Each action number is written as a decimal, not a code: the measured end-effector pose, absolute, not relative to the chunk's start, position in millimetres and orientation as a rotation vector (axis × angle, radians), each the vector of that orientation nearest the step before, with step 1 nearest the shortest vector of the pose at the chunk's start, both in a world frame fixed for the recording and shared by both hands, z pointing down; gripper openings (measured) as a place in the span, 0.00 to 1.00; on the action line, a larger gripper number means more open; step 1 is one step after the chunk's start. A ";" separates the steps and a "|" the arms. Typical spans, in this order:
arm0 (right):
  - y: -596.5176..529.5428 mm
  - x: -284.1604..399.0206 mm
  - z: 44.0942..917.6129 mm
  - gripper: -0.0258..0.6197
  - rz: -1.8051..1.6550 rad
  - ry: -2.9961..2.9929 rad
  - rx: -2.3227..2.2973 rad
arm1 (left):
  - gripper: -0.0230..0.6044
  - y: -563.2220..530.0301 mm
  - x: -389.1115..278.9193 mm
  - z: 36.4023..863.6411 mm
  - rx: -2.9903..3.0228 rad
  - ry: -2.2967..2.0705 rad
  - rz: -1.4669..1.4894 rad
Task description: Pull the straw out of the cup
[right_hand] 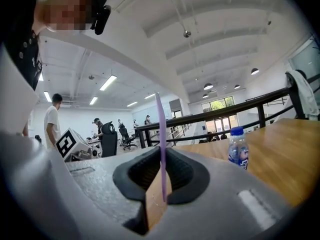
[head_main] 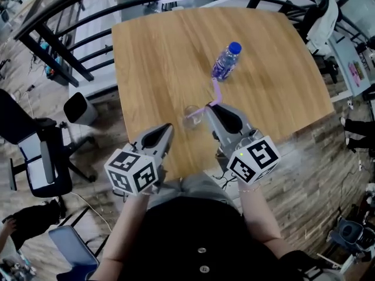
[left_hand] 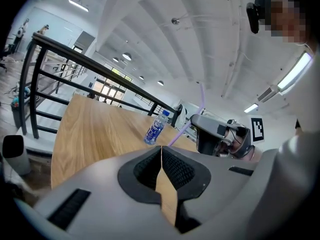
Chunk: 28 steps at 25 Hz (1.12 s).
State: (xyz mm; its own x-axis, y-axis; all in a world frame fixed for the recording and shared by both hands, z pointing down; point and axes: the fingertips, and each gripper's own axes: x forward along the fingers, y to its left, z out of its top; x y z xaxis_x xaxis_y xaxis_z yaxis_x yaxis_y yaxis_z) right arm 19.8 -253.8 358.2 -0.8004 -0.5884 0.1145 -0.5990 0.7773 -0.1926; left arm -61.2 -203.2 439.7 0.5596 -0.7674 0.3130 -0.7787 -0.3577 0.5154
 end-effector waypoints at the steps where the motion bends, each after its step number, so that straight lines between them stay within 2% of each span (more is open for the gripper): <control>1: -253.6 22.9 353.1 0.09 0.344 -2.931 0.997 | 0.07 -203.5 -59.7 437.5 2.175 -1.229 0.023; 8: -249.9 48.5 315.3 0.09 0.388 -3.073 1.162 | 0.07 -209.2 -55.4 421.7 2.223 -1.208 -0.004; 16: -237.7 70.8 272.5 0.09 0.243 -3.221 1.246 | 0.07 -214.6 -57.2 401.8 2.274 -1.186 -0.076; 20: -233.0 76.9 265.1 0.09 0.180 -3.236 1.285 | 0.07 -216.8 -54.3 397.2 2.297 -1.173 -0.097; 28: -229.1 82.7 266.6 0.09 0.292 -3.265 1.325 | 0.07 -222.0 -43.5 395.0 2.335 -1.134 -0.086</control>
